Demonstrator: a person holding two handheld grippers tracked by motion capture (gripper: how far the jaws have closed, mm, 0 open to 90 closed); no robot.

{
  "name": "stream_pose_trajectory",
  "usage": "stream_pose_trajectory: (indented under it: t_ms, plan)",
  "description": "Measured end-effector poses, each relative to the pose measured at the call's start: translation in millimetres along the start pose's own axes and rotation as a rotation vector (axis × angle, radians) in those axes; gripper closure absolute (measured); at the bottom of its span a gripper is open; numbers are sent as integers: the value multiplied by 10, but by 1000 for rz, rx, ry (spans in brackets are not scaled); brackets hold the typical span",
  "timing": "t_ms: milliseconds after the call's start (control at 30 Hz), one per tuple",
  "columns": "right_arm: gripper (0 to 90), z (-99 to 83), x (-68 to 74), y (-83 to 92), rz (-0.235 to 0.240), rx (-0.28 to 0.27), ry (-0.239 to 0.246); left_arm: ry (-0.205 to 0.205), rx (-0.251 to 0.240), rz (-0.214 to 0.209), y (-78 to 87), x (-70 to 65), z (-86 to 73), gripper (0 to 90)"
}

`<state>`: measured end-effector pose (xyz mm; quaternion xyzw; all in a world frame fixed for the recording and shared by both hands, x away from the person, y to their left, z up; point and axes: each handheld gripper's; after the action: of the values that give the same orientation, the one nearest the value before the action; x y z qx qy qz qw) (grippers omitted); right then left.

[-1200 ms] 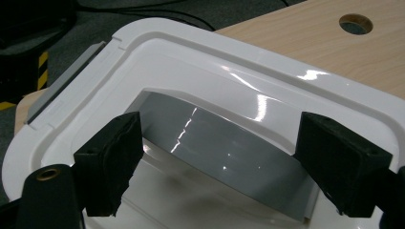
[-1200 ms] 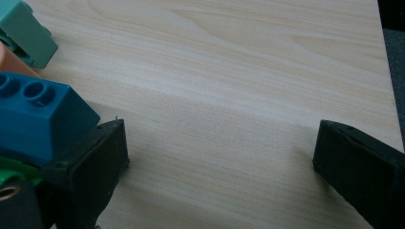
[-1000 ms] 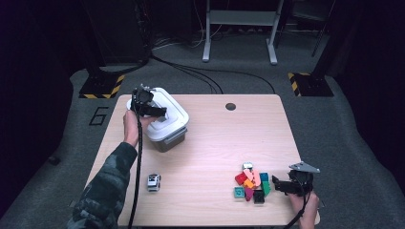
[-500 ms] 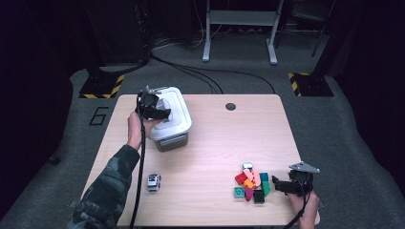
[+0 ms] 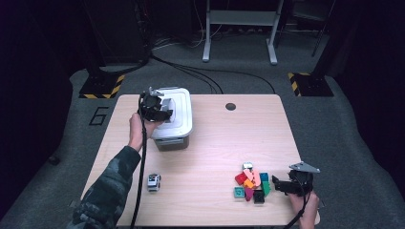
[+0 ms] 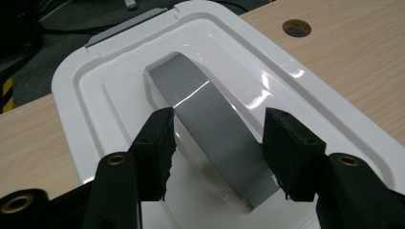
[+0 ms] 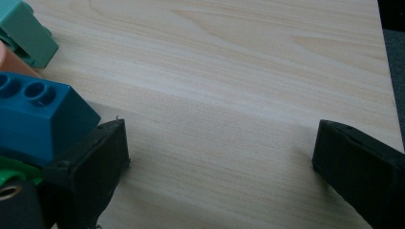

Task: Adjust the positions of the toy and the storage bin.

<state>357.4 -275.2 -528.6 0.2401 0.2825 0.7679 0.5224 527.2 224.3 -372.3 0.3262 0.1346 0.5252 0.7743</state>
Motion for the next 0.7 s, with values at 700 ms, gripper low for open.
stream_pose_trajectory:
  t_ms: [700]
  plan:
    - [45,-1,0,0,-1,-3,-2,37,15,-62,-107,18,49,596]
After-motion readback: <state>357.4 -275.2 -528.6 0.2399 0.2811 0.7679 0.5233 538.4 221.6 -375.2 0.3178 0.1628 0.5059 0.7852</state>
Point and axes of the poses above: each handheld gripper's, and its own axes: y roughly backward along the jaws, z roughly out of its top, x roughly to its left, and after that the axes turned 6 degrees about z, right-handed
